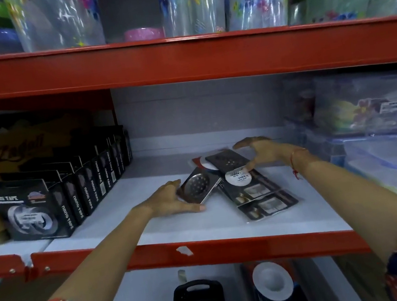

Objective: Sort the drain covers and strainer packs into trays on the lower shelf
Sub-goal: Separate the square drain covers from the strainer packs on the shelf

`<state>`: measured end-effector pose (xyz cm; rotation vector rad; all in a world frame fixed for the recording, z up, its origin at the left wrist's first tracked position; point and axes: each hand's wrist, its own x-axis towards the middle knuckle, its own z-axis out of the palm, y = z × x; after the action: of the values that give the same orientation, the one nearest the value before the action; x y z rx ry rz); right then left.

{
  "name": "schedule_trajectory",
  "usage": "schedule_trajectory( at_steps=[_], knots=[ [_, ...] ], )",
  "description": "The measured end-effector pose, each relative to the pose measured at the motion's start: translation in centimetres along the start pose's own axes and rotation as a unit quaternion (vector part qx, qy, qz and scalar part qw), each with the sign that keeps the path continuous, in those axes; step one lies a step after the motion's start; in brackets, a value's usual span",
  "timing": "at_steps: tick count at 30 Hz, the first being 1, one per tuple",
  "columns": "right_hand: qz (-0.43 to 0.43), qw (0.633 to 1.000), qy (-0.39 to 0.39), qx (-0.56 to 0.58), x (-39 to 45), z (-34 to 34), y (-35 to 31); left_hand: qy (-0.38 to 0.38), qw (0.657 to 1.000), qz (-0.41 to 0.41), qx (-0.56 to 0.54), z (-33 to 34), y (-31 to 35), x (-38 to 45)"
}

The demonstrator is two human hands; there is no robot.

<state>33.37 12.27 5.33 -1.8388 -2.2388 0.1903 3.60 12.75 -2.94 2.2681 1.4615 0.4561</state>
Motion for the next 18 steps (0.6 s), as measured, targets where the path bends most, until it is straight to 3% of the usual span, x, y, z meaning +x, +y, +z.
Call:
schedule_trajectory(
  at_steps=[5,9,18],
  knots=[
    [0.05,0.99,-0.128,0.013,3.0,-0.8,-0.3,-0.013,0.999,0.047,-0.013,-0.6,0.3,1.3],
    [0.056,0.979,-0.197,-0.01,4.3,-1.5,-1.2,-0.047,0.998,0.035,-0.029,-1.6,-0.3,2.0],
    [0.083,0.973,-0.196,-0.086,3.9,-2.7,-2.7,-0.06,0.997,0.003,-0.056,-2.2,-2.4,2.3]
  ],
)
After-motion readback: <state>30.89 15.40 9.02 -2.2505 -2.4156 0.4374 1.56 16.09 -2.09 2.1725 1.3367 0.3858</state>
